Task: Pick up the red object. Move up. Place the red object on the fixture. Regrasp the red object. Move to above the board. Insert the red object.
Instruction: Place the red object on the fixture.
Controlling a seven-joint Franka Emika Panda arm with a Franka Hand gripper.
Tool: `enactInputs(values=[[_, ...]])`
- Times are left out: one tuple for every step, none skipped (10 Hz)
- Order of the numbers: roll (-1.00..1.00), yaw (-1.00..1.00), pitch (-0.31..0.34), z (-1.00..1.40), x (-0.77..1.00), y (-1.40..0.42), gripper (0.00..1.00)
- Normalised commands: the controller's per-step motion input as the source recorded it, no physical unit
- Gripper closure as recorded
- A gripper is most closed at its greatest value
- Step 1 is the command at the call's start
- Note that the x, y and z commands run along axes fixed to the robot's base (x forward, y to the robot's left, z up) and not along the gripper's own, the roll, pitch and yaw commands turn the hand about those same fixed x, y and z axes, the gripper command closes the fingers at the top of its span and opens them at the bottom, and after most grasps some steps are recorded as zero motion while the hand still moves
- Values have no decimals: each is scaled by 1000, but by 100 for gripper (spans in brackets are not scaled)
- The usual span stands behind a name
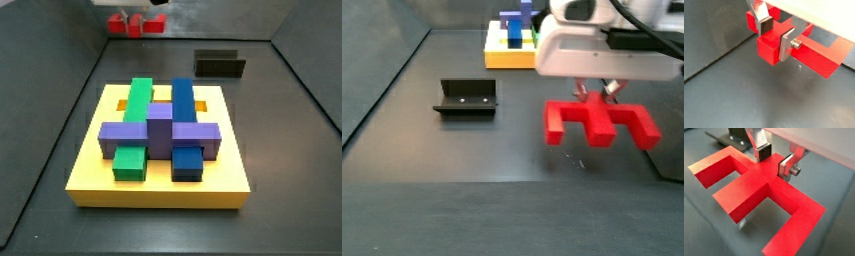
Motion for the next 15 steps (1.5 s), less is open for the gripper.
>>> enactInputs(values=[[-620, 46, -134, 211, 523, -254, 100], [-614, 26, -103, 266, 543, -289, 100], [-566, 46, -203, 263, 517, -280, 100], [-506, 86, -297, 180, 486, -254, 100], [-489, 17, -163, 94, 674, -220, 100], [-651, 0, 0, 97, 886, -149, 100], [-726, -86, 83, 66, 997, -91, 100], [-683, -154, 117, 40, 1000, -34, 100], [-597, -157, 183, 37, 974, 0, 100], [-609, -157, 166, 66, 983, 0, 100], [-626, -174, 94, 131, 1000, 0, 100], [-686, -174, 66, 203, 997, 0, 100], [-751, -129, 80, 197, 946, 0, 100], [-814, -86, 123, 206, 903, 0, 100], [-849, -63, 151, 189, 874, 0, 100]])
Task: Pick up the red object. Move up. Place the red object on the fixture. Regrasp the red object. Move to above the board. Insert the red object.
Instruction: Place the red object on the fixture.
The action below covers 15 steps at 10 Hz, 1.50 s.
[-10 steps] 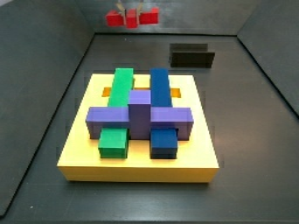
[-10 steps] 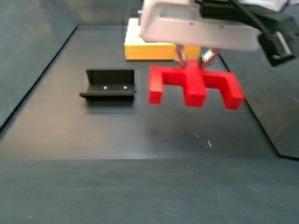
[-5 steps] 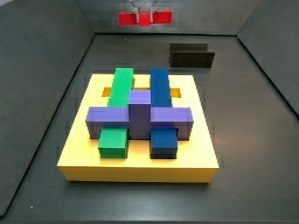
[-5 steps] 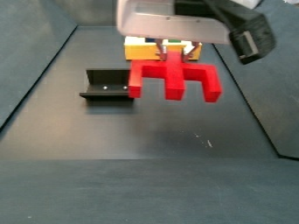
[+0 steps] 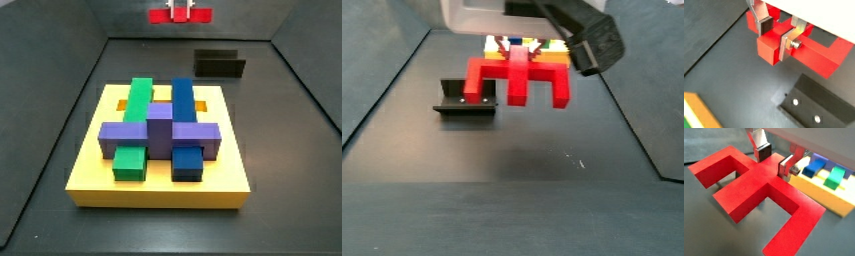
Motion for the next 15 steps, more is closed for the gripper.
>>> enactInputs(values=[[-871, -77, 134, 203, 871, 0, 100], [-877, -91, 106, 211, 877, 0, 100], [-854, -94, 143, 197, 894, -6, 100], [-783, -129, 280, 160, 900, -89, 100], [-783, -129, 289, 154, 900, -91, 100], [-771, -134, 269, 157, 909, -94, 100], [-766, -117, 260, 137, 911, -74, 100], [-571, -57, 223, 3, 1000, -134, 100], [0, -29, 120, -223, 989, -263, 100], [9, -11, 17, -303, 1000, -300, 100], [49, 0, 0, -294, 1000, -294, 100], [34, 0, 0, -274, 1000, -286, 100], [0, 0, 0, -257, 1000, -251, 100], [-154, 0, -54, -254, 1000, -180, 100], [-280, 0, -123, -180, 863, -126, 100]])
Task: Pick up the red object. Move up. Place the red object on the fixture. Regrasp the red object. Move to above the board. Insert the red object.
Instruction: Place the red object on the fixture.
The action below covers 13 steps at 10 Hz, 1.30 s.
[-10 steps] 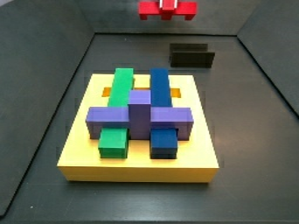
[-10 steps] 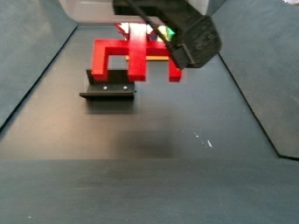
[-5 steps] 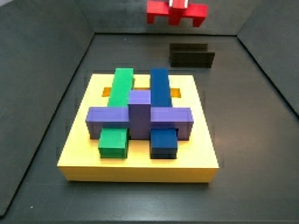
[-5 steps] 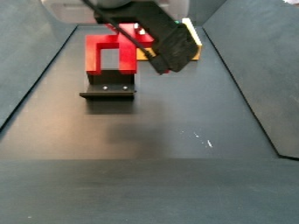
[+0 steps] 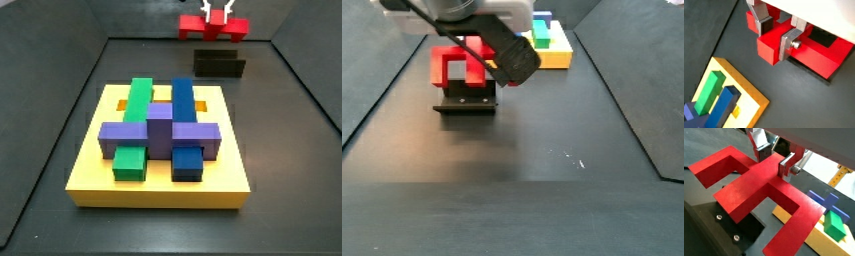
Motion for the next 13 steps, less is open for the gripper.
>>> enactInputs(values=[[-34, 0, -217, -206, 734, -77, 100], [-26, 0, -160, -189, 749, -11, 100], [-3, 0, -63, -171, 783, 0, 100], [-6, 0, 0, -177, 731, 0, 100], [-26, 0, 0, -146, 694, 0, 100], [-26, -49, 0, -109, 591, 0, 100], [-6, -71, -40, -94, 434, 0, 100], [-80, -69, -37, -54, 311, 0, 100], [-94, -14, -69, -163, 169, 0, 100], [-97, 0, -94, -123, -129, 0, 100], [-134, 3, -189, -60, -377, 0, 100], [-111, 106, -251, -103, -371, -29, 100], [-163, 171, -334, -200, -251, 0, 100]])
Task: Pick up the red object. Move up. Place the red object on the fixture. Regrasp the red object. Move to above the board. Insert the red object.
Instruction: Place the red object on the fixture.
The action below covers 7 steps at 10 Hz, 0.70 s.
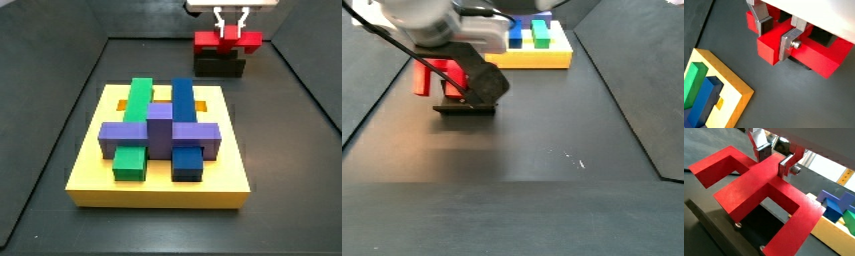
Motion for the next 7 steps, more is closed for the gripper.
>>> enactInputs(values=[[-40, 206, -311, -260, -134, 0, 100], [0, 260, -240, -400, 0, 0, 100], [23, 283, -157, -380, 0, 0, 100], [234, 214, 0, -237, -146, 0, 100], [260, 11, 71, -243, -3, 0, 100], [234, 0, 11, -263, -123, 0, 100], [126, 0, 0, -214, -69, 0, 100]])
